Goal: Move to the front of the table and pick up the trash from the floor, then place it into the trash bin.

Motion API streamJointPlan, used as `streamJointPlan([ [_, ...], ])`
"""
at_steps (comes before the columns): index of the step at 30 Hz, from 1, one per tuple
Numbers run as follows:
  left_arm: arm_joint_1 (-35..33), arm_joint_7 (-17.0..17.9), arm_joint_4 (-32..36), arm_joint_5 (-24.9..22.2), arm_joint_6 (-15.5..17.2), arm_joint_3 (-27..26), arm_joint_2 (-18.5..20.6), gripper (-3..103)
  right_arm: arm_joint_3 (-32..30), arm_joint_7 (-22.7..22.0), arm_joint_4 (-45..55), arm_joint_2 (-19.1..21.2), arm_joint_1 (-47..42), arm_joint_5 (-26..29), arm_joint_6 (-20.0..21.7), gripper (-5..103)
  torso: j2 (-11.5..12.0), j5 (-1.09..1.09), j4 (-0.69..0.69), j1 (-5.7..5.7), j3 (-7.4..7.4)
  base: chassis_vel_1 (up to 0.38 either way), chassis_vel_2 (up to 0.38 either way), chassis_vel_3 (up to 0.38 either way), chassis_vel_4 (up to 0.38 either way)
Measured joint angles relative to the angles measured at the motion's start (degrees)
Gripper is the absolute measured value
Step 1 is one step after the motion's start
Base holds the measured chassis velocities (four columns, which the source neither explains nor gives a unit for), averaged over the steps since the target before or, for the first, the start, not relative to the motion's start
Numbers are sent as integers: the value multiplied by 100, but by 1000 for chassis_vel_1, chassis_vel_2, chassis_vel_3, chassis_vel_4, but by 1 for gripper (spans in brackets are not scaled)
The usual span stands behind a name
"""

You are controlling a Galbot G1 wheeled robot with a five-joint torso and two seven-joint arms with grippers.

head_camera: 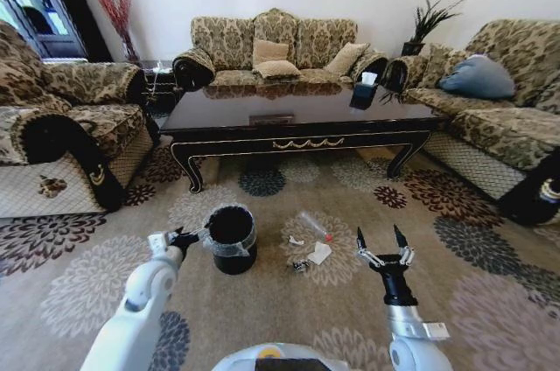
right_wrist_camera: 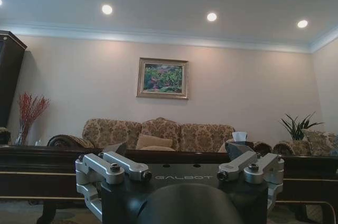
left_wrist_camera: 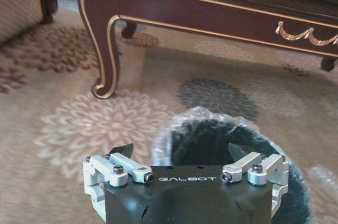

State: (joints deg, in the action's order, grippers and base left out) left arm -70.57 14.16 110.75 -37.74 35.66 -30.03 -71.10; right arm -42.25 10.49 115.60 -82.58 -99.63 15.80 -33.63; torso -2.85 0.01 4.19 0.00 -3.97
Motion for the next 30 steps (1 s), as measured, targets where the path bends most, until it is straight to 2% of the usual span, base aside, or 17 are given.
streamJointPlan([
  [5, 200, 9, -482, -177, -82, 114, -200, 100, -2, 3, -70, -3, -12, -28, -20, 100, 0, 0, -1, 0, 0, 0, 0, 0, 0],
  [12, 330, -16, -1054, -169, -155, 192, -506, 100, -17, -2, -102, 22, -23, -18, -20, 100, 0, 0, -1, 0, 0, 0, 0, 0, 0],
  [18, 457, -48, -1317, -138, -194, 224, -594, 103, -8, -5, -128, 25, -26, -18, -20, 100, 0, -1, -1, 0, 0, 0, 0, 0, 0],
  [20, 481, -62, -1391, -83, -201, 236, -599, 94, -4, -5, -147, 26, -19, -18, -24, 100, 0, 0, -1, 0, 0, 0, 0, 0, 0],
  [21, 482, -75, -1417, -35, -206, 238, -598, 94, -1, -5, -160, 26, -16, -18, -32, 100, 0, 0, -2, 0, 0, 0, 0, 0, 0],
  [22, 451, -123, -1463, 150, -255, 239, -574, 79, 12, -5, -212, 27, 6, -18, -63, 100, 0, -1, -2, 0, 0, 0, 0, 0, 0],
  [23, 441, -131, -1463, 171, -267, 235, -565, 79, 14, -5, -229, 28, 15, -18, -70, 100, 0, -1, -2, 0, 0, 0, 0, 0, 0],
  [24, 424, -142, -1461, 212, -284, 228, -549, 68, 19, -4, -249, 29, 27, -19, -77, 100, 0, 0, -1, 0, 0, 0, 0, 0, 0],
  [27, 389, -156, -1431, 298, -301, 211, -514, 68, 29, -2, -278, 30, 45, -21, -86, 100, 0, -1, 0, 0, 1, 0, 0, 0, 0],
  [28, 367, -160, -1413, 358, -297, 198, -494, 57, 33, -3, -289, 31, 53, -23, -90, 100, 0, -1, 0, 0, 0, 0, 0, 0, 0],
  [30, 333, -172, -1388, 449, -274, 178, -461, 57, 37, -2, -300, 31, 61, -26, -95, 100, 0, -1, 0, 0, 0, 0, 0, 0, 0],
])
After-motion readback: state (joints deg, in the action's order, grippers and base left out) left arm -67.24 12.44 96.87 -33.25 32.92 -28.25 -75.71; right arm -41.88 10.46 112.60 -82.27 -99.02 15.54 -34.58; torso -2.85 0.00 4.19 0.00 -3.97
